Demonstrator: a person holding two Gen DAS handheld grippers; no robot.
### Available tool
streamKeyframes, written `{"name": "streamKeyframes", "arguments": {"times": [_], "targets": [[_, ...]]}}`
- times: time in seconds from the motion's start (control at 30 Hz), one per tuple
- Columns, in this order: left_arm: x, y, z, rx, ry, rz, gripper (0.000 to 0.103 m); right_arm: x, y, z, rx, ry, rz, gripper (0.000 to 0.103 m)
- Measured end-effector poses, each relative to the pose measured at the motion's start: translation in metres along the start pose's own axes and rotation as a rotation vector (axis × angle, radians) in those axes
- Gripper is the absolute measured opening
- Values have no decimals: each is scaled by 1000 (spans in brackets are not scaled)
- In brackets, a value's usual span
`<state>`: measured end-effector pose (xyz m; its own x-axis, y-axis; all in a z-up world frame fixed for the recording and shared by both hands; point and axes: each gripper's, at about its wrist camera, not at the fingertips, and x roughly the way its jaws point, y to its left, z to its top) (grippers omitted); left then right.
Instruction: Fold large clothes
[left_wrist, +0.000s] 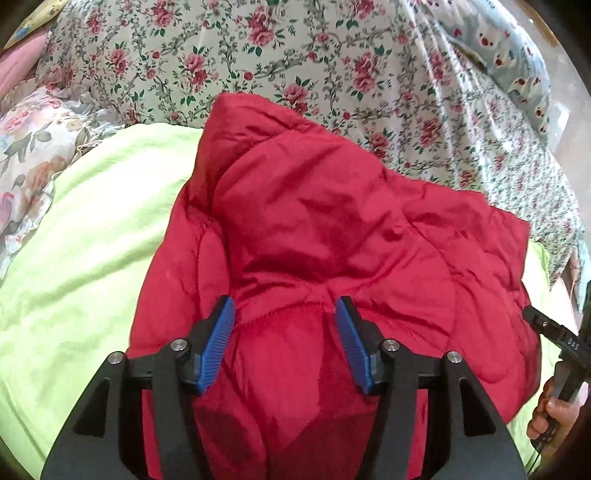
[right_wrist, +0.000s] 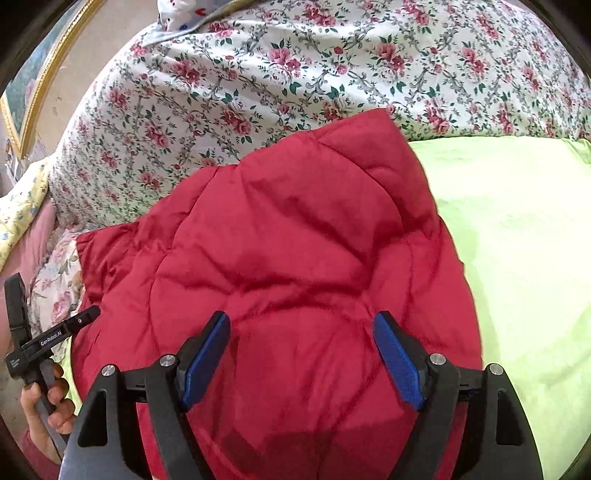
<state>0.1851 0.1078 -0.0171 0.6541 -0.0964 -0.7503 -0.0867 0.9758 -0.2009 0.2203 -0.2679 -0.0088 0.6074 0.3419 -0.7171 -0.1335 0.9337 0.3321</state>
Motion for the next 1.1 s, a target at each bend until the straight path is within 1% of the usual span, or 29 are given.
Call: {"name": "streamKeyframes", "arguments": {"times": [0.13, 0.23, 0.3, 0.33, 0.37, 0.43, 0.53, 0.67, 0.8, 1.0, 1.03, 1.1], "targets": [[-17, 6, -9, -2, -16, -15, 60, -15, -7, -8, 14, 6, 12, 81], [-24, 14, -13, -21, -28, -38, 62, -23, -7, -12, -3, 11, 5, 81], [-28, 20, -15, -34, -42, -44, 67, -26, -5, -14, -18, 14, 2, 81], [-28, 23, -16, -38, -47, -43, 72, -28, -4, -15, -24, 14, 1, 81], [-29, 27, -17, -45, -52, -33, 73, -30, -5, -16, -28, 15, 0, 81], [-28, 33, -18, -53, -49, -25, 73, -35, -6, -18, -31, 15, -3, 82], [-26, 46, -19, -89, -42, -34, 73, -40, -9, -18, -38, 10, -14, 82], [-24, 67, -22, -176, -28, -88, 73, -49, -24, -18, -11, -5, -17, 82], [-12, 94, -27, -303, 13, -184, 73, -53, -46, -19, 61, -6, -15, 82], [10, 111, -33, -413, 79, -318, 74, -42, -77, -22, 196, 31, 60, 82], [11, 112, -34, -418, 83, -325, 74, -38, -81, -23, 221, 39, 78, 82], [15, 112, -32, -425, 95, -337, 78, -31, -89, -25, 261, 49, 113, 83]]}}
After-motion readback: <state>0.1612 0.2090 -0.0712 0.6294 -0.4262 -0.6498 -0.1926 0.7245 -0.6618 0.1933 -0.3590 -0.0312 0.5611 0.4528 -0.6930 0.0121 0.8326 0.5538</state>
